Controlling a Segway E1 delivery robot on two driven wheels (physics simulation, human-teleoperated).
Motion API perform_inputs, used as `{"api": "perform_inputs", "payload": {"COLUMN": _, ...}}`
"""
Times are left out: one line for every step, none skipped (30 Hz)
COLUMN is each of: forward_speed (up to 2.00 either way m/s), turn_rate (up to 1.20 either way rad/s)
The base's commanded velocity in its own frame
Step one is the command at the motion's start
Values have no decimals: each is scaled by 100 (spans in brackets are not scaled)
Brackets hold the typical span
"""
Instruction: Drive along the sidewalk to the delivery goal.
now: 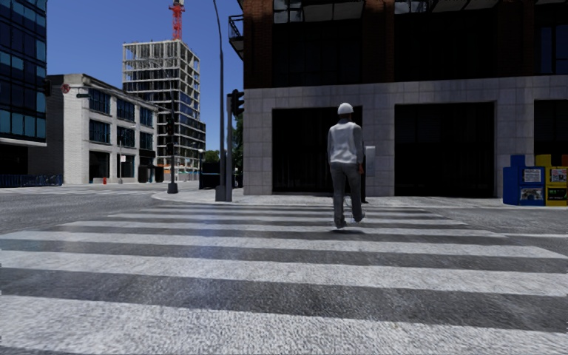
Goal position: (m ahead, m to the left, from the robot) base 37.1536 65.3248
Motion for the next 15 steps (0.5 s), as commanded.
{"api": "perform_inputs", "payload": {"forward_speed": 198, "turn_rate": 0}}
{"api": "perform_inputs", "payload": {"forward_speed": 198, "turn_rate": 0}}
{"api": "perform_inputs", "payload": {"forward_speed": 198, "turn_rate": 0}}
{"api": "perform_inputs", "payload": {"forward_speed": 198, "turn_rate": 0}}
{"api": "perform_inputs", "payload": {"forward_speed": 198, "turn_rate": 0}}
{"api": "perform_inputs", "payload": {"forward_speed": 198, "turn_rate": 1}}
{"api": "perform_inputs", "payload": {"forward_speed": 198, "turn_rate": 24}}
{"api": "perform_inputs", "payload": {"forward_speed": 198, "turn_rate": 32}}
{"api": "perform_inputs", "payload": {"forward_speed": 198, "turn_rate": 33}}
{"api": "perform_inputs", "payload": {"forward_speed": 198, "turn_rate": 33}}
{"api": "perform_inputs", "payload": {"forward_speed": 198, "turn_rate": 28}}
{"api": "perform_inputs", "payload": {"forward_speed": 198, "turn_rate": 26}}
{"api": "perform_inputs", "payload": {"forward_speed": 198, "turn_rate": 26}}
{"api": "perform_inputs", "payload": {"forward_speed": 198, "turn_rate": 26}}
{"api": "perform_inputs", "payload": {"forward_speed": 198, "turn_rate": 23}}
